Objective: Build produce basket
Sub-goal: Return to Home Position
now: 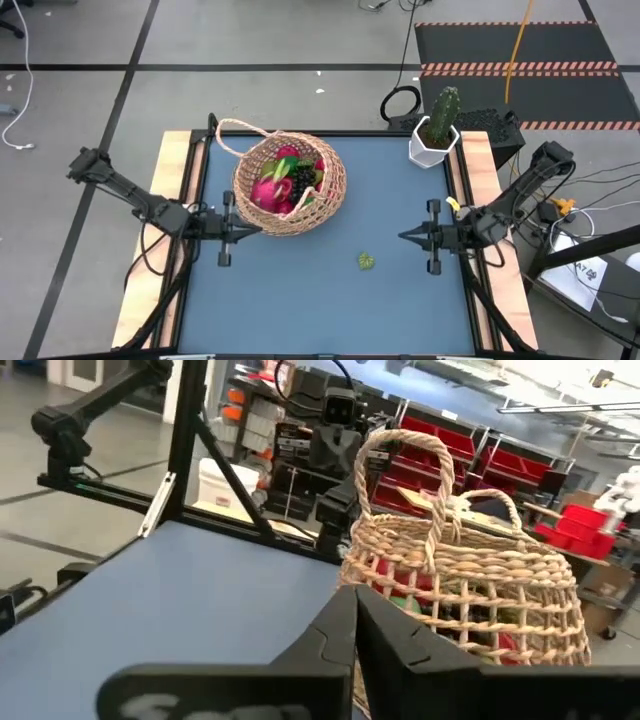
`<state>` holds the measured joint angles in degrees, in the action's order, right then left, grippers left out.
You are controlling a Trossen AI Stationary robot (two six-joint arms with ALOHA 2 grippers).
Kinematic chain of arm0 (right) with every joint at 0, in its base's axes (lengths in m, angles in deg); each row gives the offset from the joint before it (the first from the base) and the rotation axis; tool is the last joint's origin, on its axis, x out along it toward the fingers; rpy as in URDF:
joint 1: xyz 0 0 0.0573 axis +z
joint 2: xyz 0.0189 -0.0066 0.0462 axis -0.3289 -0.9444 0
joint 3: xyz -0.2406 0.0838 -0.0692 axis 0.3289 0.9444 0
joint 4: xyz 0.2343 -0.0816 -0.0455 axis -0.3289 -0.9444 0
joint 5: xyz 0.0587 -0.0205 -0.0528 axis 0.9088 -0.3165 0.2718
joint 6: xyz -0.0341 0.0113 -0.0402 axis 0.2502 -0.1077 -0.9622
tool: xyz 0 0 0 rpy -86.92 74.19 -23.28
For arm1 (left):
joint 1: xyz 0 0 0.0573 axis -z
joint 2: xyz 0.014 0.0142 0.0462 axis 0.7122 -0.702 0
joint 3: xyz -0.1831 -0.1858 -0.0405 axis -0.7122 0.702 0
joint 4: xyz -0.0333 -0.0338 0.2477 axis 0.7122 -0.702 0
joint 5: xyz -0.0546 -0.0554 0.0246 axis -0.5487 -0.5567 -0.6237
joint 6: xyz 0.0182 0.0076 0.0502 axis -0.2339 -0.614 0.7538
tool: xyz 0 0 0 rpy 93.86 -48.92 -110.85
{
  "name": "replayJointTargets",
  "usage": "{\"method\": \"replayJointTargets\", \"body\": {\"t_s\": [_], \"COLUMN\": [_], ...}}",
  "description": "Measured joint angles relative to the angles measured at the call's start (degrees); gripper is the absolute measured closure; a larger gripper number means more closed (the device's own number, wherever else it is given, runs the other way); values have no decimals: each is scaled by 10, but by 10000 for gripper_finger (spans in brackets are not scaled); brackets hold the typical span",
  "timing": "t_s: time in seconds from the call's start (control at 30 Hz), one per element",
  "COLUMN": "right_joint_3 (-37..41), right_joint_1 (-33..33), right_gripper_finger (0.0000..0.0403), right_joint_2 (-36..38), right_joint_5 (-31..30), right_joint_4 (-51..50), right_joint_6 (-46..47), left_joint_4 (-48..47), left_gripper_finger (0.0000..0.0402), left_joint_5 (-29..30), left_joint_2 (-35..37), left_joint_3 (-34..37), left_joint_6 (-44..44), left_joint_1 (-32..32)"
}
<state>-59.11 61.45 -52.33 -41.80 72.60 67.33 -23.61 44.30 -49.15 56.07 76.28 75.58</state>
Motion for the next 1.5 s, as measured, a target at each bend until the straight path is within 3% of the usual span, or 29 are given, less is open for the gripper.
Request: {"method": "replayJointTargets", "body": {"t_s": [0.17,0.47,0.67,0.8,1.03,1.5], "right_joint_3": [32,90,123,143,185,188], "right_joint_1": [-32,-89,-117,-133,-145,-149], "right_gripper_finger": [402,402,403,403,403,403], "right_joint_2": [37,53,53,53,58,74], "right_joint_5": [34,141,153,193,194,194], "right_joint_4": [0,46,70,90,158,150], "right_joint_6": [1,1,-2,-9,-30,-26], "left_joint_4": [27,43,107,132,177,230], "left_gripper_finger": [398,395,395,394,394,395], "left_joint_5": [-65,-119,-142,-151,-168,-178], "left_joint_2": [0,0,0,0,0,4], "left_joint_3": [30,63,104,132,171,217], "left_joint_6": [-16,-28,-28,-26,-26,-17], "left_joint_1": [-28,-74,-98,-111,-135,-156]}}
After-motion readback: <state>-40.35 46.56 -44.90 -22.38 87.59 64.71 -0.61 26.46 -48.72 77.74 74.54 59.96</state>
